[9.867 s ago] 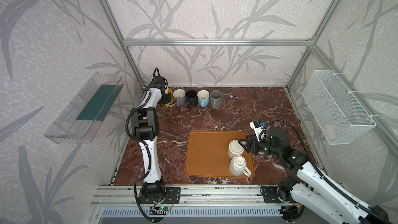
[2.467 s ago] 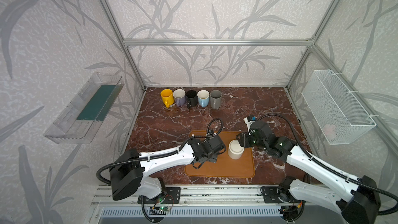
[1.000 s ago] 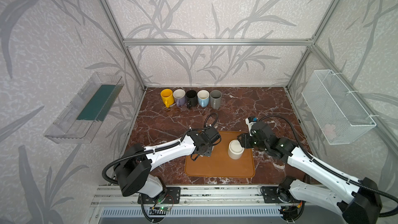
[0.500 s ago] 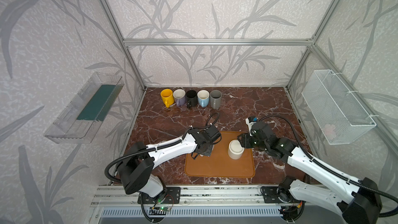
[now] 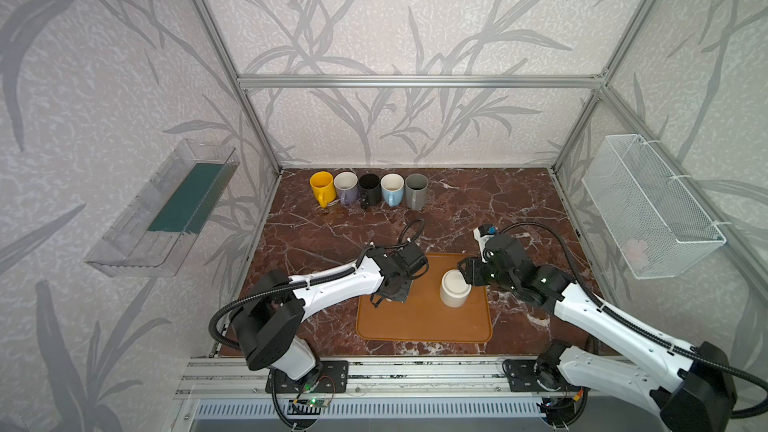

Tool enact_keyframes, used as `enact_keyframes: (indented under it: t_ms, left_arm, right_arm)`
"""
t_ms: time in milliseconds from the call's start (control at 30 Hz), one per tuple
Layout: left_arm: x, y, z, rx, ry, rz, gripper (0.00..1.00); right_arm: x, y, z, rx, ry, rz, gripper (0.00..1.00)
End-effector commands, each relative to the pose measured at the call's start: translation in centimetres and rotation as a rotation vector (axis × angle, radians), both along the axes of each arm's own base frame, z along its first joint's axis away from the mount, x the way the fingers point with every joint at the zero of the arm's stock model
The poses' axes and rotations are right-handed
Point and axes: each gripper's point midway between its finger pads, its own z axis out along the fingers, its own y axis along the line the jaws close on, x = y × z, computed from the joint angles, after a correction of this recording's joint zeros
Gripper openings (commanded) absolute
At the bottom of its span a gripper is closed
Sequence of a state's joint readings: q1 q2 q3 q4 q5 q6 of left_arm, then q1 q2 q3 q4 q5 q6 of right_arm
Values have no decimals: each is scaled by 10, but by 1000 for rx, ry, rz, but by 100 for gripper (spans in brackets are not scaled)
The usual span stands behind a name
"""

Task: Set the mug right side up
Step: 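Lower the left gripper onto the octagonal white mug's base and close it, then lift the octagonal mug with the left gripper, tipping it toward the right gripper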

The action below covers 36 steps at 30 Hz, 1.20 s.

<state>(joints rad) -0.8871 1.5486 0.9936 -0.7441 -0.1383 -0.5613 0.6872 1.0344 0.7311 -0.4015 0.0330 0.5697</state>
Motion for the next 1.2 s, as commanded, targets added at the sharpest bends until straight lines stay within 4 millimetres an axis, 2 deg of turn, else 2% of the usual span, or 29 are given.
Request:
enact_keyframes:
  t_ms: [0, 167, 333, 533, 833, 1000, 1167]
  left_arm:
    - [7, -1, 6, 3, -24, 2, 18]
    - [9, 0, 7, 0, -27, 2, 13]
    - [14, -1, 14, -20, -51, 0, 0]
    - [25, -12, 35, -155, -92, -13, 0]
    - [55, -17, 79, -457, -261, 18, 0]
    - [72, -12, 109, -576, -332, 49, 0]
    - [81, -17, 145, -725, -387, 38, 0]
  right_arm:
    - [2, 1, -1, -3, -4, 8, 55]
    - [2, 2, 0, -3, -7, 12, 55]
    - [2, 3, 0, 2, -12, 19, 55]
    - [0, 18, 5, 62, -29, 90, 56]
    - [-10, 48, 9, 204, -38, 207, 57]
    - [-12, 62, 13, 277, -62, 244, 57]
    - [-14, 78, 17, 367, -77, 275, 57]
